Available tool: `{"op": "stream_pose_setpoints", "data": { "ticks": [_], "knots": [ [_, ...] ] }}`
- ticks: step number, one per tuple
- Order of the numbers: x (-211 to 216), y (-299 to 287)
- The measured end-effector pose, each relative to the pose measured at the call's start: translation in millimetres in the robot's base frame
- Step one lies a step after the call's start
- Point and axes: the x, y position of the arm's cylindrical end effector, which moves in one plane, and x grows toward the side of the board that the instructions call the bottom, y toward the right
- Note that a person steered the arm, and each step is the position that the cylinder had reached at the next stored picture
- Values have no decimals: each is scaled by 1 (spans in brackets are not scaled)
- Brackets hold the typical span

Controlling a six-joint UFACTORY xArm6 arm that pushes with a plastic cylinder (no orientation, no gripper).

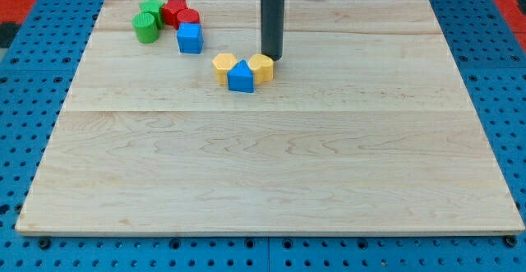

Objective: Move your arm to the top right of the yellow heart

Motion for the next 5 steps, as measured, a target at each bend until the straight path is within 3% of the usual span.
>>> {"op": "stream_pose_setpoints", "data": {
  "ticks": [5],
  "knots": [
    [-1, 22]
  ]
}}
